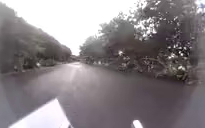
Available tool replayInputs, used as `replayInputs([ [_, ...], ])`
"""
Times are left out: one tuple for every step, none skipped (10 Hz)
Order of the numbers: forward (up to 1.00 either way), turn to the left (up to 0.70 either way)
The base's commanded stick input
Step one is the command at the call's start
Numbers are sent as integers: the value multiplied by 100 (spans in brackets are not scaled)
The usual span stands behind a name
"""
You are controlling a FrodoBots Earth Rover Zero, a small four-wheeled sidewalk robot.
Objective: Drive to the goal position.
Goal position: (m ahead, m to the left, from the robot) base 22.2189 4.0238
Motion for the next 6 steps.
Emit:
replayInputs([
  [100, 0],
  [100, 0],
  [100, 0],
  [100, 0],
  [100, 0],
  [100, 0],
])
